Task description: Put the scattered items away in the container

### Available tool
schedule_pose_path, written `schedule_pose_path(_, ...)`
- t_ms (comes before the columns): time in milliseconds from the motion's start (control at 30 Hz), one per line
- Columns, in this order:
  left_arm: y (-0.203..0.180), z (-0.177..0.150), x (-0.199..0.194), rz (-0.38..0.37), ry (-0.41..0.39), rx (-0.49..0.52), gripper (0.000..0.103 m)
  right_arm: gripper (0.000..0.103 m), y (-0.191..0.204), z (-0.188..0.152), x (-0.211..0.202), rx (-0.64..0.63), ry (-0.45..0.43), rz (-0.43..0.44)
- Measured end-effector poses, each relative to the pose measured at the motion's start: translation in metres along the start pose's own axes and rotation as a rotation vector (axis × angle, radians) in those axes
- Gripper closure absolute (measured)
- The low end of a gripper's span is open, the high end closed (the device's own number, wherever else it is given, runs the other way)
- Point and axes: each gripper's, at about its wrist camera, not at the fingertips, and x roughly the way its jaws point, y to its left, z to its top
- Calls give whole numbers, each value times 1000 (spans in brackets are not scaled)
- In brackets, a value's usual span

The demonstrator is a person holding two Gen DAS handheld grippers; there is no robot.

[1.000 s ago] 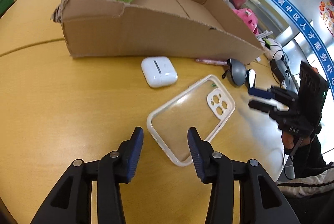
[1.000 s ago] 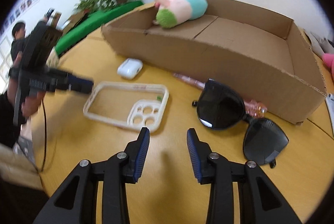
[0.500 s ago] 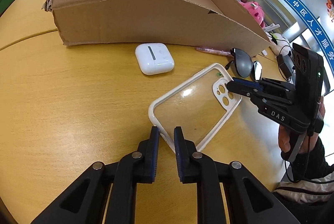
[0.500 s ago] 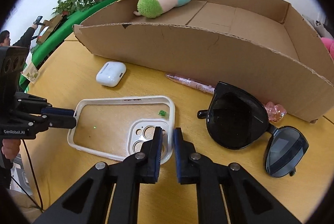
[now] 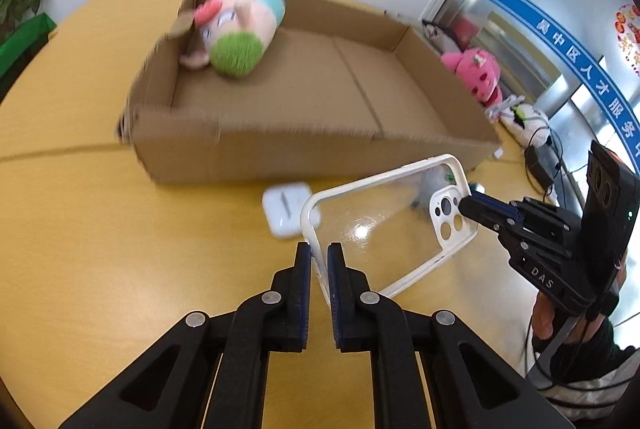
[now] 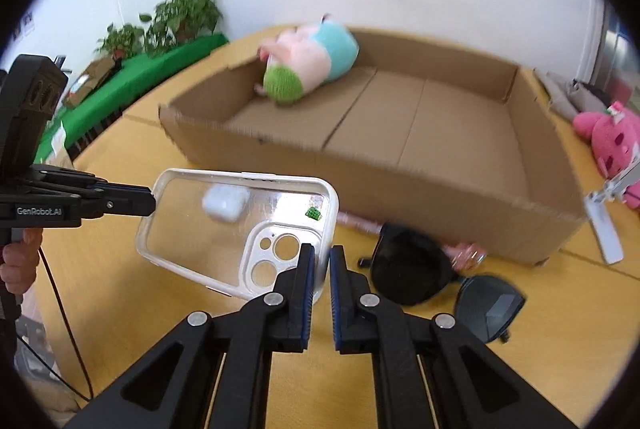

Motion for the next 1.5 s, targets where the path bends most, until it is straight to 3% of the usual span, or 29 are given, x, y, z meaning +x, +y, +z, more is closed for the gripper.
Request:
schedule_pose_path(100,-12,25,-13,9,-56,47,96,96,-7,19,-19,13,-76,-31)
schedule_pose_path(367,-47,116,-43,38,-227,169,97,96,-39,79,-33,58,-170,-101)
schedule_pose_path(767,-67,231,-50,99,-329,234,98,96,-89,191,-60,79,-309,-135)
schedule_pose_path(1133,-40,305,28,166,-224,187,98,96,-124,249,11,95,-192,-140)
schedule_pose_path(1500,-13,329,138,179,-38,128,99,96,-165,244,110,149,-29,-134)
